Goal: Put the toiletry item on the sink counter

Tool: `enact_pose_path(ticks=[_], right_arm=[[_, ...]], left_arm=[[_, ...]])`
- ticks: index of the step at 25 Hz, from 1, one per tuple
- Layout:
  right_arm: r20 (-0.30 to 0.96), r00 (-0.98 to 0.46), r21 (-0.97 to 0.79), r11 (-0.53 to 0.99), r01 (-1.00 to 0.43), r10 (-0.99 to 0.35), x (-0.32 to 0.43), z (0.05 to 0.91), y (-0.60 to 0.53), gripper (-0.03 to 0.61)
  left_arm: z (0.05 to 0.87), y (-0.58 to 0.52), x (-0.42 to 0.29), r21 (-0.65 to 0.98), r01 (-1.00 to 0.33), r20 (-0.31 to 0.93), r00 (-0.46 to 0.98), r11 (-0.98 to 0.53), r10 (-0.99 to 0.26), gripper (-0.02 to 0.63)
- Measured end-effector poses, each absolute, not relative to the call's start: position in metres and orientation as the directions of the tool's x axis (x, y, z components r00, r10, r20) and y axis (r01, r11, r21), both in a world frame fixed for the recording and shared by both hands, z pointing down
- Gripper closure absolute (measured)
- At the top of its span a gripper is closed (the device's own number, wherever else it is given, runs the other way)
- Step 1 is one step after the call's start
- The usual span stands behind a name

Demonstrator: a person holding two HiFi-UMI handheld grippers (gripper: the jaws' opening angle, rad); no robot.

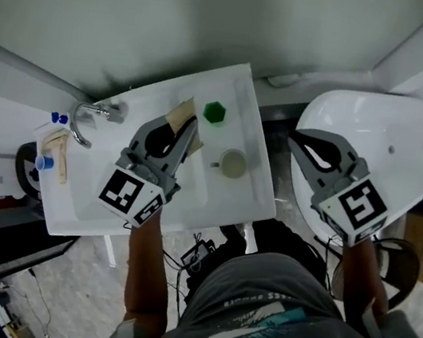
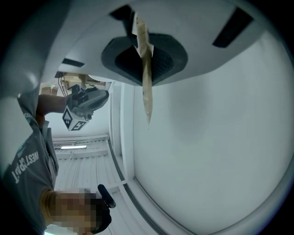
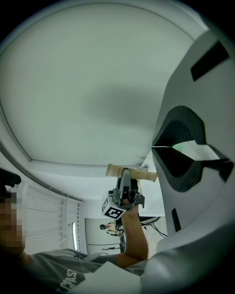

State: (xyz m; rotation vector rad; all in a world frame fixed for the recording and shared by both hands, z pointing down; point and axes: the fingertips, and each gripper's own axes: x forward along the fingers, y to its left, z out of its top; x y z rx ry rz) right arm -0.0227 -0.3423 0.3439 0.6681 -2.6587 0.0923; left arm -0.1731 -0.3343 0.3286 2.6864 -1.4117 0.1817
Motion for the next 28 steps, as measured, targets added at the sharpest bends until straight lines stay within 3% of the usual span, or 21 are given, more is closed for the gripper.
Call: enact_pose_path(ticks=[28], right_arm=[[0.546,-0.781,-0.109,0.899,-0.424,-0.302,-0.021,0.464,-0.418,0.548]], left_arm=[[0.432,-0.445,-0.188,0.13,-0.883,0.104,0.464,-0.451,-0.88,0.598]])
